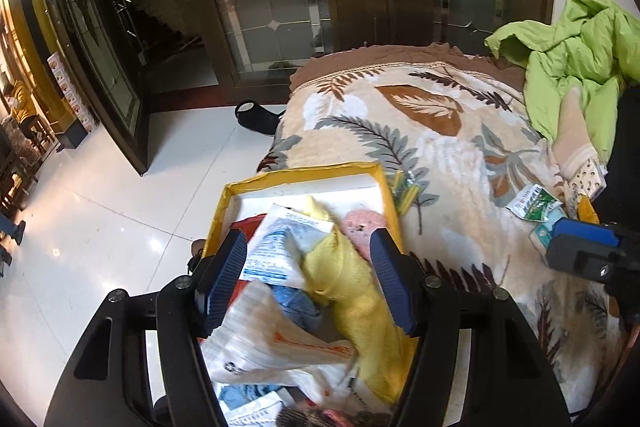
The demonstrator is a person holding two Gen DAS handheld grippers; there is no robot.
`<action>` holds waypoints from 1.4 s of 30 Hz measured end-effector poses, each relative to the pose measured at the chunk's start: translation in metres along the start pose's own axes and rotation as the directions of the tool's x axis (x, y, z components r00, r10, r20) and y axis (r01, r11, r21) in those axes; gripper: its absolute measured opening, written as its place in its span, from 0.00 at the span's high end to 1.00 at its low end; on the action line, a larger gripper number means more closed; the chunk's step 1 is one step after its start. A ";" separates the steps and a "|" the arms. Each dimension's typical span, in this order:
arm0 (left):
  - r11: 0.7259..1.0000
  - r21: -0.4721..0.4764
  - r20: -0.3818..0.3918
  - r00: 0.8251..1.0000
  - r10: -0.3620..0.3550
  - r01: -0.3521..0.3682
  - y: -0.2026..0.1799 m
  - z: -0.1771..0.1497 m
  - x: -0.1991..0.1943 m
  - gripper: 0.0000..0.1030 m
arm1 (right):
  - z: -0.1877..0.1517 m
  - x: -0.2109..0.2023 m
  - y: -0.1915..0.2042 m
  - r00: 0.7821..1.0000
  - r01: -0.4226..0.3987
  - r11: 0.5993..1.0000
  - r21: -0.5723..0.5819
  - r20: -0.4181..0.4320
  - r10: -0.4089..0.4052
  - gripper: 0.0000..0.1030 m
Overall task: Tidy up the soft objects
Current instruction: 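Grasp the green-printed medicine sachet with the left tool while the right tool grasps the yellow biscuit packet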
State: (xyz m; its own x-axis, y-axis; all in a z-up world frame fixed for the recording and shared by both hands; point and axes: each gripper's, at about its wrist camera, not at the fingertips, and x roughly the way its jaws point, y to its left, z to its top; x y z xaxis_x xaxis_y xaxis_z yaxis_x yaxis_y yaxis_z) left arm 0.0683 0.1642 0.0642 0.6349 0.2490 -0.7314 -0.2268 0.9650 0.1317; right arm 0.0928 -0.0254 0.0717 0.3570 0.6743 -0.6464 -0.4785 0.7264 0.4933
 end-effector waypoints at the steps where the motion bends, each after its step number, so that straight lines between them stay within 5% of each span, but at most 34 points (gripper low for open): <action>1: 1.000 0.002 0.000 1.000 -0.003 0.003 -0.001 0.000 -0.001 0.39 | -0.002 -0.007 -0.006 1.000 -0.001 1.000 0.015 0.007 0.000 0.50; 8: 0.998 -0.047 -0.002 0.999 -0.040 0.040 0.001 0.003 -0.018 0.38 | -0.013 -0.045 -0.043 0.998 0.031 0.995 0.091 0.054 -0.036 0.47; 11: 0.998 -0.051 0.004 0.999 -0.049 0.049 -0.001 0.003 -0.026 0.31 | -0.022 -0.060 -0.061 0.996 0.044 0.991 0.130 0.068 -0.053 0.47; 21: 0.985 0.046 -0.053 0.985 -0.163 0.165 -0.038 0.015 -0.012 0.27 | -0.043 -0.073 -0.104 0.995 0.069 0.970 0.232 0.061 -0.085 0.47; 28: 0.938 0.025 -0.169 0.926 -0.337 0.346 -0.061 0.044 0.025 0.27 | -0.036 -0.080 -0.117 0.991 0.092 0.966 0.243 0.074 -0.113 0.46; 32: 0.935 0.004 -0.218 0.912 -0.346 0.356 -0.070 0.055 0.047 0.27 | -0.035 -0.075 -0.124 0.985 0.149 0.960 0.236 0.053 -0.166 0.46; 35: 0.913 -0.023 -0.250 0.882 -0.400 0.408 -0.080 0.056 0.057 0.27 | -0.037 -0.072 -0.130 0.983 0.165 0.956 0.244 0.038 -0.179 0.46; 42: 0.882 0.011 -0.301 0.842 -0.447 0.472 -0.135 0.050 0.072 0.27 | -0.037 -0.068 -0.142 0.966 0.246 0.939 0.240 0.016 -0.257 0.46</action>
State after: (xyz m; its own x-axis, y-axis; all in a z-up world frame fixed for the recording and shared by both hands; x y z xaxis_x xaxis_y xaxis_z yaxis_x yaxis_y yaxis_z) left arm 0.1810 0.0562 0.0274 0.4138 -0.2467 -0.8763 0.1076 0.9691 -0.2220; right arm 0.1066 -0.1791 0.0243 0.4809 0.4668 -0.7422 -0.1690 0.8800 0.4440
